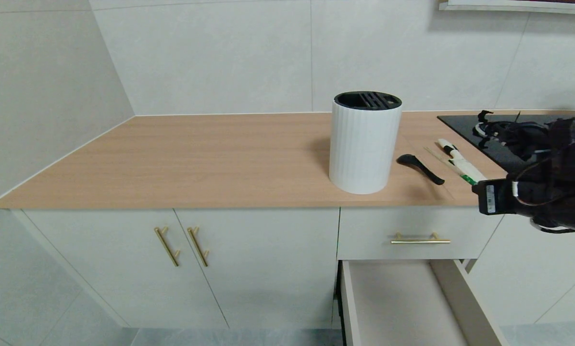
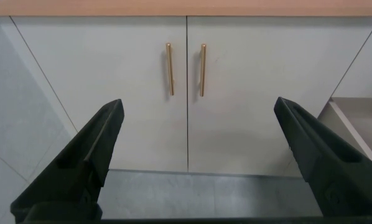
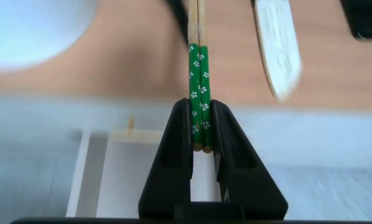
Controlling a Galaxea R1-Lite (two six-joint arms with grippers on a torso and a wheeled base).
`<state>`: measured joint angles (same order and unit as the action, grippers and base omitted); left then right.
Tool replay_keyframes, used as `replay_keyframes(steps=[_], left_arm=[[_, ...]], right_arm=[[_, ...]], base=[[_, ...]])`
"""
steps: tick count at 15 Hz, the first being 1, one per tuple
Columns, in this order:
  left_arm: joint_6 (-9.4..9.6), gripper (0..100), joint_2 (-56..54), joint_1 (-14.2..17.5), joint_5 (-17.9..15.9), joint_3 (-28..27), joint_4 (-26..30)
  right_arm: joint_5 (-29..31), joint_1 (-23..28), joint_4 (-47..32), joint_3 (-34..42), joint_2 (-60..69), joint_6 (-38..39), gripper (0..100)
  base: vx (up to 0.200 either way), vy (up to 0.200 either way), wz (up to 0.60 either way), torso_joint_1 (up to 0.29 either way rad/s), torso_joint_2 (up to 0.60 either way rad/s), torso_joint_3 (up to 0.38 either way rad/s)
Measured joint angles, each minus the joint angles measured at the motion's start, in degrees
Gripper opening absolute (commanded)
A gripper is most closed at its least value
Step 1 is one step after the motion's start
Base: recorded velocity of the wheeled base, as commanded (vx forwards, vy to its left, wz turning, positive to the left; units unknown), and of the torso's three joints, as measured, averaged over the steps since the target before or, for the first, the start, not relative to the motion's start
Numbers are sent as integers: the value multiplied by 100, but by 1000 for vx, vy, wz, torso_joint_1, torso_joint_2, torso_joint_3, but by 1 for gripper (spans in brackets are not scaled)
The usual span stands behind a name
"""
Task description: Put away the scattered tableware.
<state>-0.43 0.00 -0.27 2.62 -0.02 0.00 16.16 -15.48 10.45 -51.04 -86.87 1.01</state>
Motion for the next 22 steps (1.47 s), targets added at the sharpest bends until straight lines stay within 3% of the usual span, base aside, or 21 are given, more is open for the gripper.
replay_keyframes(steps=[5,7,11,15,22], left_arm=[[0,100,0,0,0,2,0],[0,100,0,0,0,2,0],[0,100,0,0,-2,2,0],[0,100,0,0,0,0,0],[0,100,0,0,0,2,0]], right_arm=[[-148,-205,-2355,102,1406,306,0],[-610,-276,-2916,41,1647,286,0],[-1271,-562,-2916,193,1996,257,0],[-1310,-1056,-2914,435,2125,148,0],[-1317,-1153,-2896,597,1974,-11,0]], base=[[0,0,0,0,0,0],[0,0,0,0,0,0],[0,0,0,0,0,0],[0,0,0,0,0,0],[0,0,0,0,0,0]])
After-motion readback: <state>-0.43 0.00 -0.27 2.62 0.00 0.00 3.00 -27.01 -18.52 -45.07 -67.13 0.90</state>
